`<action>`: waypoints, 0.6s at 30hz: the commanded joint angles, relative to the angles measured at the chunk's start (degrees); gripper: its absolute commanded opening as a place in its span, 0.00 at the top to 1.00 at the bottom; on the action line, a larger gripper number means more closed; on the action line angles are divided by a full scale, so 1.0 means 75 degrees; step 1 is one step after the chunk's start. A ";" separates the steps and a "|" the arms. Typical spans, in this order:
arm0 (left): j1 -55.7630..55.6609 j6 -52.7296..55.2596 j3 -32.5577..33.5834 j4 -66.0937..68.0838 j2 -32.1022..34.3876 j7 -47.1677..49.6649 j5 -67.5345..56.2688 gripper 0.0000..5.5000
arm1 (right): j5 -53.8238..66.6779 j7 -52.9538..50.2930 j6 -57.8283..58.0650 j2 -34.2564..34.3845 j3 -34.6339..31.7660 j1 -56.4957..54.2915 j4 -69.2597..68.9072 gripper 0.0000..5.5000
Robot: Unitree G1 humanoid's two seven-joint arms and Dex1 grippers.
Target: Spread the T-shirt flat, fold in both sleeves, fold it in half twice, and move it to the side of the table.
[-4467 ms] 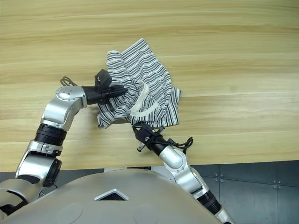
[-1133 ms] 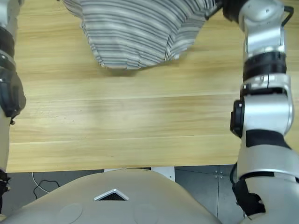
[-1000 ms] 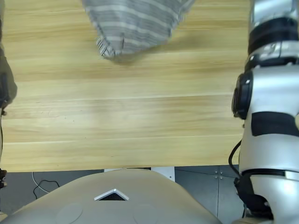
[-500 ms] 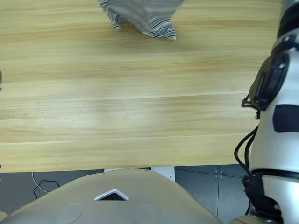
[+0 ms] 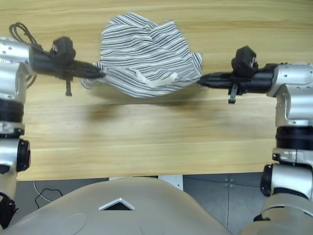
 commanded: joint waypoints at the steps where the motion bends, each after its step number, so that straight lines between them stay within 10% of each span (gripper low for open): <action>1: 0.1598 0.0310 -0.0931 -0.2123 0.1025 -0.0460 0.0259 0.98 | -0.1112 0.0275 -0.0346 -0.1038 0.1159 0.1685 -0.1562 0.98; 12: 0.2102 -0.1170 -0.1736 -0.1343 0.0999 0.1034 0.1810 0.94 | -0.2928 -0.1604 -0.1443 -0.0075 0.2131 0.1371 -0.0254 0.98; 18: 0.2235 -0.1149 -0.1712 -0.1581 0.1082 0.0740 0.1286 0.78 | -0.2309 -0.0887 -0.1225 -0.0491 0.2003 0.1334 -0.0168 0.79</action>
